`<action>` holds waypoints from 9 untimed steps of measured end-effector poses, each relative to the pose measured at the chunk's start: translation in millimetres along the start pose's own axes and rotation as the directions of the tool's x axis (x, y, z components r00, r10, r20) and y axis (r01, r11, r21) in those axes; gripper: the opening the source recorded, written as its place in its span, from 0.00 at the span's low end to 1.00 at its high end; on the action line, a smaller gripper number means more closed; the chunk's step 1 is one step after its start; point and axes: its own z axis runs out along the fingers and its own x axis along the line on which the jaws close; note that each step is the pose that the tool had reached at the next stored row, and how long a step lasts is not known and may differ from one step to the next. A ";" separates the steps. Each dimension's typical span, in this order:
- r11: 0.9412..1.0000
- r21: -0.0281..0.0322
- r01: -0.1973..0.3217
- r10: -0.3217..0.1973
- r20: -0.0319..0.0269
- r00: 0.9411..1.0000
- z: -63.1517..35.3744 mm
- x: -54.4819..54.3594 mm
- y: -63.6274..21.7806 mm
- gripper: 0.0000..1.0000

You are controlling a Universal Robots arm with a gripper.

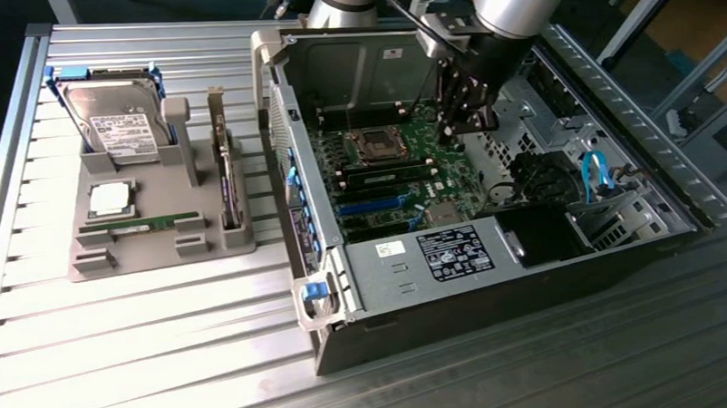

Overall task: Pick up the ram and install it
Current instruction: 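Press down the ram until it locks into place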

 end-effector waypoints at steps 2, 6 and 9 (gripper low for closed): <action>1.000 0.000 0.000 0.000 0.000 1.000 3.9 0.1 -0.2 0.10; 1.000 0.000 0.000 0.000 0.000 1.000 11.4 0.3 -0.4 0.10; 1.000 0.000 0.000 0.000 0.000 1.000 18.5 0.4 -0.7 0.10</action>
